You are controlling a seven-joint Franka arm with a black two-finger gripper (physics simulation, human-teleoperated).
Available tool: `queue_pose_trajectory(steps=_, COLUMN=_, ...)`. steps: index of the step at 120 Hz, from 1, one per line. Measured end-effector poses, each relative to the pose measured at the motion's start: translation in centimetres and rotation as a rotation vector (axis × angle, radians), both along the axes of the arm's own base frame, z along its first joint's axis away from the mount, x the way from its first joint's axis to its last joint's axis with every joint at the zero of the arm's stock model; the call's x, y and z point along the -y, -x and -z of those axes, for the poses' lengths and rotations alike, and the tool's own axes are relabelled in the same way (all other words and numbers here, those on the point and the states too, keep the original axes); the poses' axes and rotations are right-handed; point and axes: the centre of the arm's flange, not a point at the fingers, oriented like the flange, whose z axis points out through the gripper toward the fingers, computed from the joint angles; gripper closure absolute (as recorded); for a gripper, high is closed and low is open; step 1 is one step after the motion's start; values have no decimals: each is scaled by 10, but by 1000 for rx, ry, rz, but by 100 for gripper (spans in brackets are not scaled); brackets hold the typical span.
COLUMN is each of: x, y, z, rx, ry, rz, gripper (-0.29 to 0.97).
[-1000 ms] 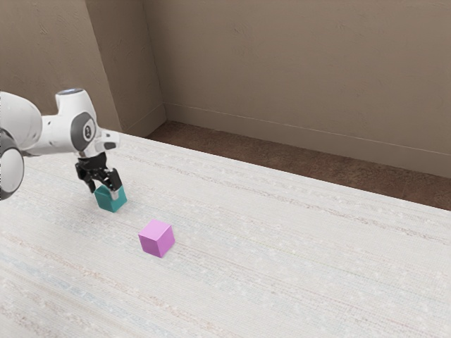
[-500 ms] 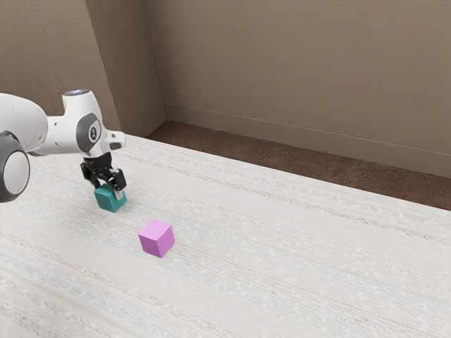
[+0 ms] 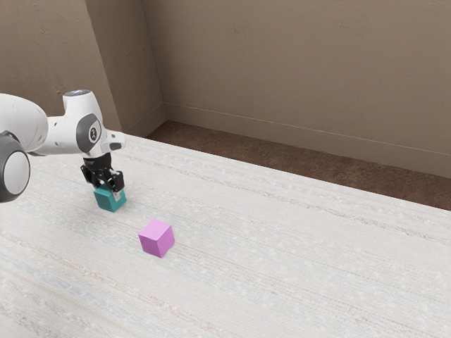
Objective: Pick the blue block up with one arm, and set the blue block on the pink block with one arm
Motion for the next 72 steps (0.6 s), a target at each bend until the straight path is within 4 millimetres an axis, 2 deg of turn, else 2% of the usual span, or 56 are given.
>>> queue_pose_trajectory(steps=48, x=0, y=0, z=-7, rx=1, ry=-15, rz=1, gripper=30)
queue_pose_trajectory(steps=62, x=11, y=-4, z=-38, rx=34, ry=-9, rz=15, gripper=31)
queue_pose_trajectory(steps=72, x=34, y=-8, z=-63, rx=52, ry=14, rz=45, gripper=31)
